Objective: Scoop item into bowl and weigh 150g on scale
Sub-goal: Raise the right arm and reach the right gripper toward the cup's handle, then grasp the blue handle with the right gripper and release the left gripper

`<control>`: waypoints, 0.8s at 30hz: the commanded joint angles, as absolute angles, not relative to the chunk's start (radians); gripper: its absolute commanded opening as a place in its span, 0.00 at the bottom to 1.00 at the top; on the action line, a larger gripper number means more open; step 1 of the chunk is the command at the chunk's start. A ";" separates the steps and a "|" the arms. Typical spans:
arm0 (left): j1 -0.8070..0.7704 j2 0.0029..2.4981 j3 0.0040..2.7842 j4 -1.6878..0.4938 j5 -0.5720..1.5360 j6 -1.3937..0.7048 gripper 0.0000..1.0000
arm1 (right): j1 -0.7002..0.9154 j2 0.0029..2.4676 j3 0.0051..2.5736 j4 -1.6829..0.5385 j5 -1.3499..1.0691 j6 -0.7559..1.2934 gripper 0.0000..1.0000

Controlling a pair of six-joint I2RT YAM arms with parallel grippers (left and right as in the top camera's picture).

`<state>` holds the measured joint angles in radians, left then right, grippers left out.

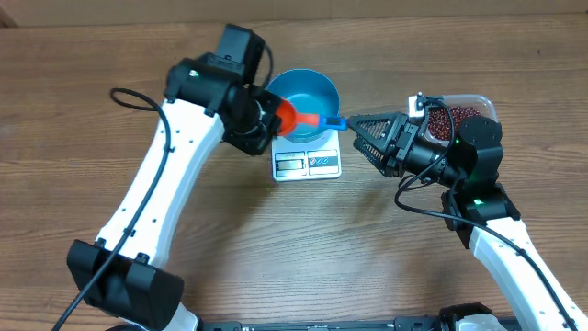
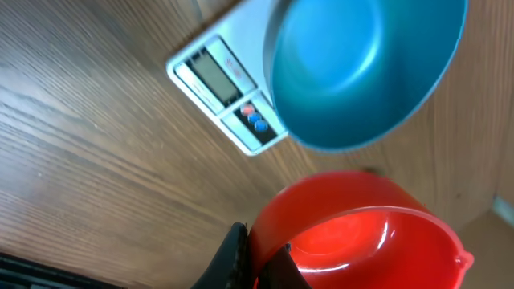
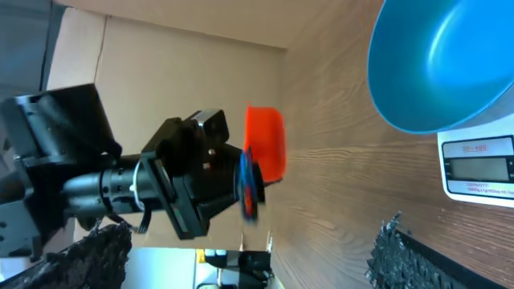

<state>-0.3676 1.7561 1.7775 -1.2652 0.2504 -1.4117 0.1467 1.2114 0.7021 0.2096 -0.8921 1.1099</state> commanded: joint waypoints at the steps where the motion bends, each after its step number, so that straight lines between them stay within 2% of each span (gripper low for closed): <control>1: -0.423 1.728 1.803 -1.244 0.255 -1.422 0.04 | 0.152 1.213 0.723 0.220 -0.905 1.089 0.93; 3: -0.450 1.728 1.803 -1.234 0.244 -1.422 0.04 | 0.152 1.213 0.723 0.220 -0.920 1.040 0.76; 5: -0.461 1.728 1.803 -1.232 0.230 -1.422 0.04 | 0.152 1.213 0.723 0.219 -0.922 1.037 0.70; 14: -0.500 1.735 1.803 -1.204 0.224 -1.430 0.04 | 0.152 1.213 0.723 0.220 -0.926 1.038 0.70; 17: -0.508 1.740 1.803 -1.203 0.225 -1.430 0.04 | 0.152 1.213 0.723 0.220 -0.926 1.038 0.65; 20: -0.515 1.746 1.803 -1.203 0.224 -1.430 0.04 | 0.152 1.213 0.723 0.220 -0.927 1.038 0.55; 24: -0.523 1.747 1.803 -1.199 0.211 -1.430 0.04 | 0.152 1.213 0.723 0.220 -0.938 1.038 0.50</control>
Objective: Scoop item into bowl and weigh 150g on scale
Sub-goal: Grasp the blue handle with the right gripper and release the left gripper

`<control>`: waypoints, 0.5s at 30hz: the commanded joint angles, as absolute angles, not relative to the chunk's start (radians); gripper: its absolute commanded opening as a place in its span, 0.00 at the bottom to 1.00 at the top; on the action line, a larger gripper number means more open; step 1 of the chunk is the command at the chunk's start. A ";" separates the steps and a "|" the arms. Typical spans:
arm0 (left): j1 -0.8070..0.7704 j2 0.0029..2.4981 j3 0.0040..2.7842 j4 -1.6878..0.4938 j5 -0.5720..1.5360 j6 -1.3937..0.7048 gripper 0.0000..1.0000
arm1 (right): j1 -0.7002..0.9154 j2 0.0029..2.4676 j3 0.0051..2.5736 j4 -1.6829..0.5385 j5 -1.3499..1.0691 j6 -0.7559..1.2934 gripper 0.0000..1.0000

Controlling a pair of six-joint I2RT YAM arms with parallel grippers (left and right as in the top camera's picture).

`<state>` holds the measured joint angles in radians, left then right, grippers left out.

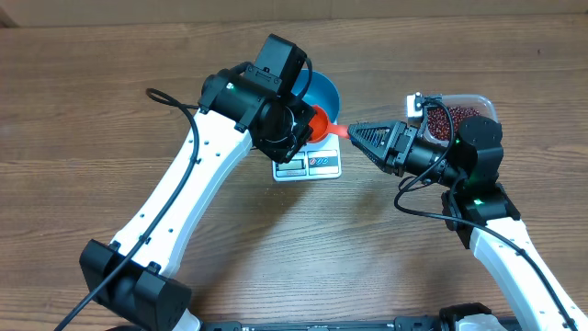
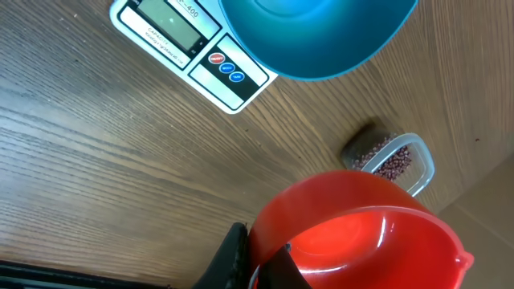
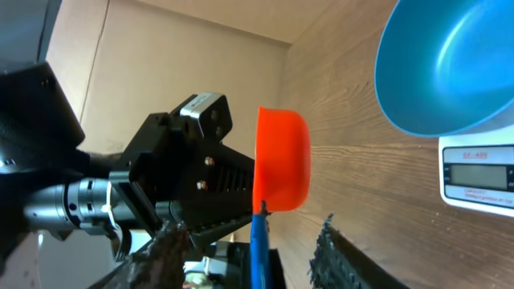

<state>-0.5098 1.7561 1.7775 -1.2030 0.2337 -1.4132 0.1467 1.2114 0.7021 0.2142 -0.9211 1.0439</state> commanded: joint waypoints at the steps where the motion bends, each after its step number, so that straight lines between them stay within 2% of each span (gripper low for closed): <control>1: -0.525 1.747 1.803 -1.199 0.211 -1.430 0.04 | 0.152 1.213 0.723 0.220 -0.937 1.038 0.51; 3: -0.540 1.747 1.803 -1.199 0.199 -1.429 0.04 | 0.152 1.213 0.723 0.220 -0.937 1.037 0.50; 5: -0.546 1.747 1.803 -1.200 0.191 -1.429 0.04 | 0.152 1.213 0.723 0.220 -0.937 1.029 0.41; 6: -0.553 1.747 1.803 -1.198 0.183 -1.430 0.04 | 0.152 1.213 0.723 0.219 -0.937 1.019 0.33; 15: -0.557 1.747 1.803 -1.194 0.172 -1.442 0.04 | 0.152 1.213 0.723 0.215 -0.938 1.020 0.11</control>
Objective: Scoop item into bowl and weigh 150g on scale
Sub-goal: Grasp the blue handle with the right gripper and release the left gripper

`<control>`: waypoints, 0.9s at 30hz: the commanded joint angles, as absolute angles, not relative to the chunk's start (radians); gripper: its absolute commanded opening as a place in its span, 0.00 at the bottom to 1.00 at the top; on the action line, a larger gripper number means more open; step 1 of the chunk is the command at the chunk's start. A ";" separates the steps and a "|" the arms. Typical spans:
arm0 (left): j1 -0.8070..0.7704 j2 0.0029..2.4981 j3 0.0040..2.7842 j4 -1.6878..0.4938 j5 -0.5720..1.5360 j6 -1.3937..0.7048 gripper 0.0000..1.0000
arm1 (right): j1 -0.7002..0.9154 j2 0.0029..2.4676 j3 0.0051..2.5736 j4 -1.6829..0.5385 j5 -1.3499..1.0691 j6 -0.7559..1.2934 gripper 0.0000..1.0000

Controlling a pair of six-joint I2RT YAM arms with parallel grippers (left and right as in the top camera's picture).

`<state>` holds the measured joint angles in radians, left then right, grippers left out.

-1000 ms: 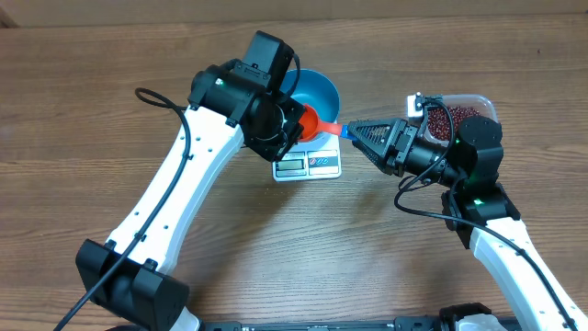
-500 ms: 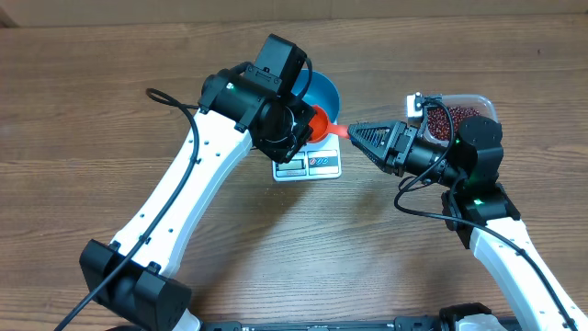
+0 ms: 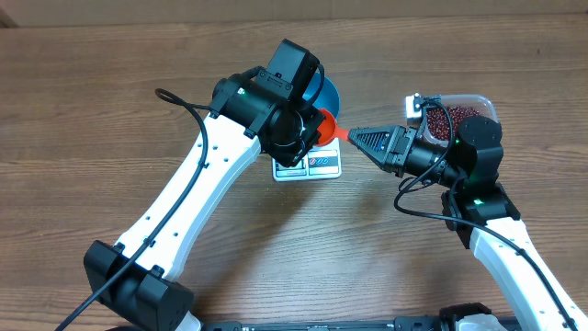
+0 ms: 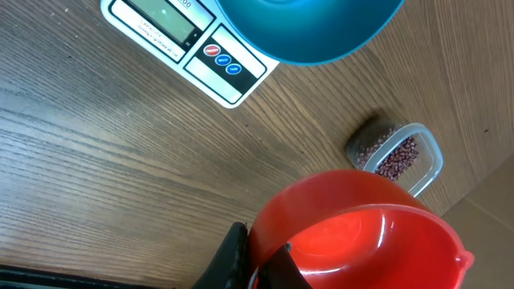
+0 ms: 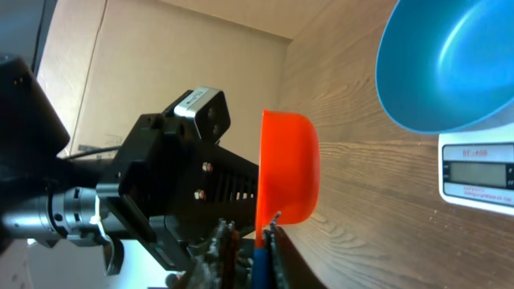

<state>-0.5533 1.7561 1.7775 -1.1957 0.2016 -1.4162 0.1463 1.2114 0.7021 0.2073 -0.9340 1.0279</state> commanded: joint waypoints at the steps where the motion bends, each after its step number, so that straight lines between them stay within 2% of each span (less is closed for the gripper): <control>1: -0.557 1.747 1.803 -1.192 0.172 -1.442 0.04 | 0.152 1.213 0.723 0.215 -0.938 1.020 0.09; 2: -0.557 1.747 1.803 -1.189 0.172 -1.445 0.04 | 0.152 1.213 0.723 0.215 -0.938 1.020 0.04; 4: -0.557 1.747 1.803 -1.186 0.172 -1.445 0.05 | 0.152 1.213 0.723 0.215 -0.938 1.020 0.04; 5: -0.557 1.747 1.803 -1.185 0.172 -1.444 0.10 | 0.152 1.213 0.723 0.215 -0.937 1.020 0.04; 6: -0.557 1.747 1.803 -1.185 0.172 -1.444 0.41 | 0.152 1.213 0.723 0.215 -0.937 1.020 0.04; 7: -0.557 1.747 1.803 -1.189 0.172 -1.444 0.95 | 0.152 1.213 0.723 0.215 -0.937 1.020 0.04; 8: -0.557 1.747 1.803 -1.191 0.171 -1.444 1.00 | 0.152 1.213 0.723 0.215 -0.937 1.019 0.04; 13: -0.552 1.747 1.803 -1.189 0.128 -1.443 0.99 | 0.152 1.213 0.723 0.215 -0.937 1.014 0.04; 18: -0.531 1.734 1.804 -1.191 0.131 -1.389 1.00 | 0.140 1.213 0.723 0.132 -0.917 0.903 0.04; 22: -0.516 1.703 1.811 -1.187 0.131 -1.237 1.00 | 0.091 1.213 0.723 0.036 -0.877 0.772 0.04; 27: -0.514 1.645 1.811 -1.192 0.130 -1.013 1.00 | -0.047 1.212 0.723 -0.058 -0.884 0.696 0.04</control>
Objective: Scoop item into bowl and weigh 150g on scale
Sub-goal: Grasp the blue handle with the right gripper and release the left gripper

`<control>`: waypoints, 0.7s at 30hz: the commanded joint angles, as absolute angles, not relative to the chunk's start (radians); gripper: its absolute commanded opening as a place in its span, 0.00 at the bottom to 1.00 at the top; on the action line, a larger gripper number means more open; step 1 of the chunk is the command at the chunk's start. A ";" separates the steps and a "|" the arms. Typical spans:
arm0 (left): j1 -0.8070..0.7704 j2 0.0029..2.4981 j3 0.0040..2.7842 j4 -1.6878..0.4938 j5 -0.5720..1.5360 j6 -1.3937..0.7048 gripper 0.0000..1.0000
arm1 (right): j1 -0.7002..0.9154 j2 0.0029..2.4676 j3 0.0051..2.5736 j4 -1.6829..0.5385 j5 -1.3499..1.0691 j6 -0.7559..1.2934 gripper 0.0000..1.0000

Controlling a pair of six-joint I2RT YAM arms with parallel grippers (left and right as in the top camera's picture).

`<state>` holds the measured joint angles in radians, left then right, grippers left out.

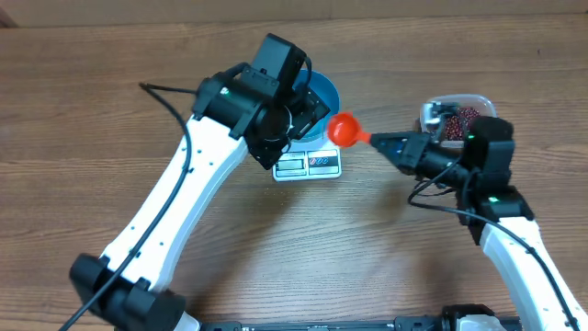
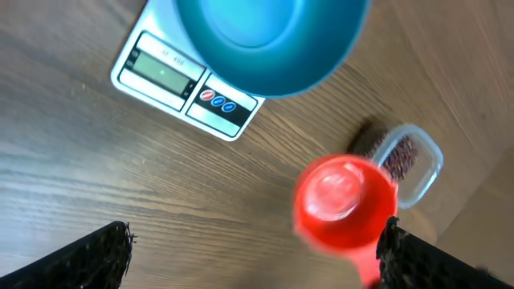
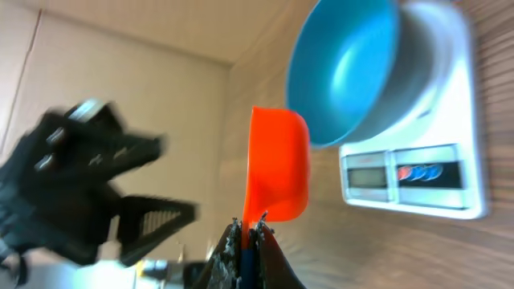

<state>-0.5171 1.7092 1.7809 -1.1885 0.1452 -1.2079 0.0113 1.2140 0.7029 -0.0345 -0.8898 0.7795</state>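
Note:
An empty red scoop (image 1: 345,129) with a blue handle hangs just right of the scale (image 1: 308,164). My right gripper (image 3: 249,229) is shut on that handle and holds the cup on edge in the right wrist view. The blue bowl (image 1: 320,92) stands empty on the scale, partly under my left arm. My left gripper (image 2: 257,249) is wide open above the table, with the scoop (image 2: 345,201) below it and free of its fingers (image 2: 104,250). A clear tub of red beans (image 1: 464,115) sits at the far right, behind my right wrist.
The scale's display and buttons (image 2: 185,80) face the table's front. Bare wooden table (image 1: 110,83) lies to the left and in front of the scale. A cardboard wall shows beyond the table in the right wrist view.
My left gripper has opened and let go of the scoop's cup, and drawn back to the left. My right gripper, still shut on the handle, now carries the scoop alone, farther right.
First my left gripper held the red scoop by its cup beside the bowl while my right gripper stood open nearby. Then the right fingers stood either side of the blue handle. Then they were shut on it. Now the left has released, and the right holds the scoop.

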 commanded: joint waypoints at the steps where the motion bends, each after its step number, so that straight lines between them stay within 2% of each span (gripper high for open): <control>1: -0.514 1.638 1.811 -1.193 0.129 -0.968 1.00 | -0.065 1.211 0.723 -0.074 -0.884 0.684 0.04; 6: -0.515 1.635 1.811 -1.201 0.119 -0.778 1.00 | -0.100 1.211 0.764 -0.253 -0.834 0.569 0.04; 12: -0.515 1.636 1.811 -1.200 0.080 -0.695 1.00 | -0.100 1.210 0.897 -0.540 -0.685 0.421 0.04; 14: -0.515 1.636 1.811 -1.201 -0.007 -0.694 0.99 | -0.100 1.210 0.989 -0.708 -0.548 0.347 0.04; 21: -0.515 1.636 1.811 -1.208 -0.084 -0.620 1.00 | -0.100 1.210 1.176 -0.985 -0.147 0.305 0.04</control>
